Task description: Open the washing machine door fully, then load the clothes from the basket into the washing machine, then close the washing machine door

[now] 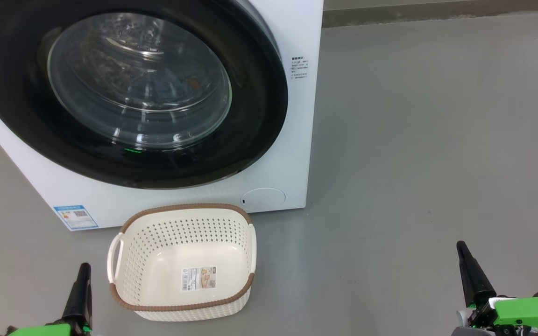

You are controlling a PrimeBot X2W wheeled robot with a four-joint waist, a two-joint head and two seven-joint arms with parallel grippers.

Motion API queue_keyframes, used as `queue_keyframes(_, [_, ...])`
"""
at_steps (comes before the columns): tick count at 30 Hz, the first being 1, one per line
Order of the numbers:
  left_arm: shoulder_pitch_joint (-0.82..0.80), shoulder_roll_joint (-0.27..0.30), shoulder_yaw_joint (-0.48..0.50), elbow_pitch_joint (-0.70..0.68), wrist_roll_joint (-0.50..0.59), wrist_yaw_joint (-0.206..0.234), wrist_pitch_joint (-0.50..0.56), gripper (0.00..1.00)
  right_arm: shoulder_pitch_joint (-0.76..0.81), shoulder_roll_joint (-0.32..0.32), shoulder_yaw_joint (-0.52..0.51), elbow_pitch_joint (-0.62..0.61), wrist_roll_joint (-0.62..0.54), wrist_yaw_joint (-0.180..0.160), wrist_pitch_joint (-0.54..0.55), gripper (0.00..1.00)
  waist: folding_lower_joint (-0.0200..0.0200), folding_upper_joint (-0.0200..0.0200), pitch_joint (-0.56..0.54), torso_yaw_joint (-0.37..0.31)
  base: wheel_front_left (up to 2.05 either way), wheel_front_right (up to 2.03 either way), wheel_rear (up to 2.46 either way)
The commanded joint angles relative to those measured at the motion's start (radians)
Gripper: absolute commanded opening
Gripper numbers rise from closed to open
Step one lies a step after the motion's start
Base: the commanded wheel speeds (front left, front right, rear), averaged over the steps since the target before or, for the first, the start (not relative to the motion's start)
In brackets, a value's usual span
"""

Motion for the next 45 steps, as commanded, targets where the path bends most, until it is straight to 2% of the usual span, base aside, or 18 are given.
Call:
queue_keyframes(1, [-0.04, 0.014, 0.035, -0.018, 0.001, -0.012, 0.005, 0.0, -0.044, -0.005, 0.018, -0.024, -0.001, -0.001, 0.006, 0.0, 0.0, -0.0001, 0.0, 0.0, 0.0, 0.0, 0.0])
queue_keyframes(45, [-0.04, 0.009, 0.042, -0.018, 0.007, -0.012, 0.011, 0.0, -0.045, 0.001, 0.009, -0.024, -0.008, -0.001, 0.013, 0.0, 0.0, -0.0001, 0.0, 0.0, 0.0, 0.0, 0.0])
